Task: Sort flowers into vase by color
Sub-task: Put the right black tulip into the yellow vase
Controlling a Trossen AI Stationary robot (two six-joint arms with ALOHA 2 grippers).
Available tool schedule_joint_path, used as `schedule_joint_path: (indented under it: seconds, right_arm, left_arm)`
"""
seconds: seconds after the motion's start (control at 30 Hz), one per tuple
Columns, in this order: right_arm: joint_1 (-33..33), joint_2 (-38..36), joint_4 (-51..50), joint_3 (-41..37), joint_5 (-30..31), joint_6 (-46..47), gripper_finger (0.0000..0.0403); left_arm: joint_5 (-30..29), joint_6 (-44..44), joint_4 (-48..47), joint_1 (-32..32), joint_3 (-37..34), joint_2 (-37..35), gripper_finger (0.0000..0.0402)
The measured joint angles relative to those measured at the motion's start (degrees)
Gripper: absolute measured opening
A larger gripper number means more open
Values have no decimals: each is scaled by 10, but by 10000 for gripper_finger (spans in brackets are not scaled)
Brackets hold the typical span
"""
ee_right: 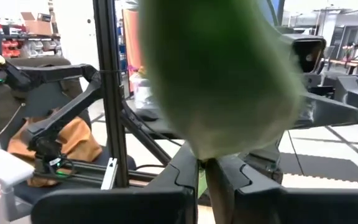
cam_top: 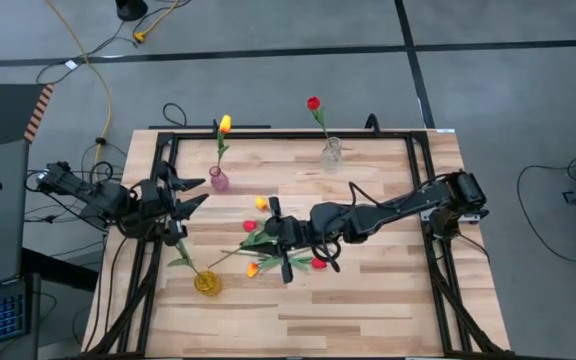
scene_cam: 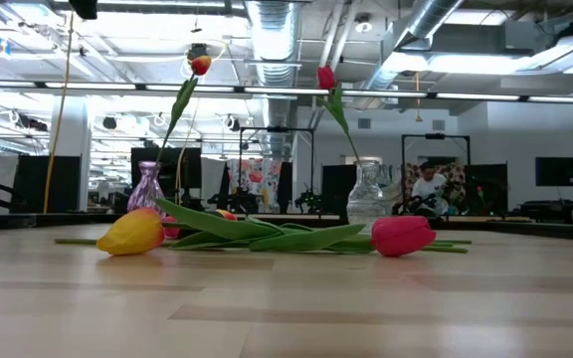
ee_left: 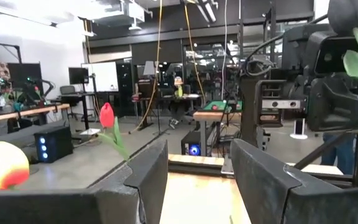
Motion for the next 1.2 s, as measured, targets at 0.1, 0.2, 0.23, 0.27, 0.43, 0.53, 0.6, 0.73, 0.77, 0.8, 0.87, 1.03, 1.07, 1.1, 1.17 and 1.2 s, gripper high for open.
schedule_joint_path:
  seconds: [0.1, 0.2, 0.23, 0.27, 0.43, 0.53, 0.6, 0.73, 0.77, 0.8, 0.87, 1.03, 1.07, 1.1, 1.17, 1.2]
  right_arm:
    - [1, 0, 0, 0, 0, 15, 46]
    - [1, 13, 20, 0, 0, 34, 46]
    - [-1, 18, 28, 0, 0, 40, 46]
    - [-1, 27, 30, 0, 0, 43, 46]
    - [-9, 67, 59, 9, 0, 45, 46]
    - [-14, 76, 63, 19, 0, 53, 46]
    - [-14, 85, 64, 24, 0, 58, 46]
    - [-14, 102, 67, 24, 0, 69, 46]
    - [-14, 104, 68, 24, -1, 72, 46]
    - [-13, 104, 66, 24, -1, 73, 46]
    - [-13, 104, 62, 24, 0, 74, 46]
    - [-12, 104, 59, 24, 0, 75, 46]
    - [-12, 104, 58, 24, 0, 75, 46]
    - [-12, 104, 57, 24, 0, 75, 46]
    - [-12, 104, 51, 24, 0, 80, 46]
    - [-12, 104, 48, 24, 0, 80, 46]
  left_arm:
    - [0, -10, -12, 0, 0, 0, 165]
    - [0, -13, -19, 0, 0, 1, 165]
    - [0, -13, -19, 0, 0, 1, 165]
    - [0, -13, -19, 0, 0, 1, 165]
    - [0, -13, -22, 0, 0, 1, 165]
    - [0, -13, -23, 0, 0, 2, 165]
    - [1, -13, -26, 0, 0, 3, 165]
    - [2, -13, -26, 0, 0, 4, 165]
    - [3, -13, -26, 0, 0, 4, 165]
    - [3, -13, -26, 0, 0, 4, 165]
    - [3, -13, -26, 0, 0, 4, 165]
    - [3, -16, -31, 0, 0, 4, 165]
    - [3, -18, -33, 0, 0, 4, 165]
    - [3, -19, -36, 0, 0, 4, 165]
    - [3, -24, -40, 0, 0, 4, 165]
    - [3, -25, -40, 0, 0, 4, 165]
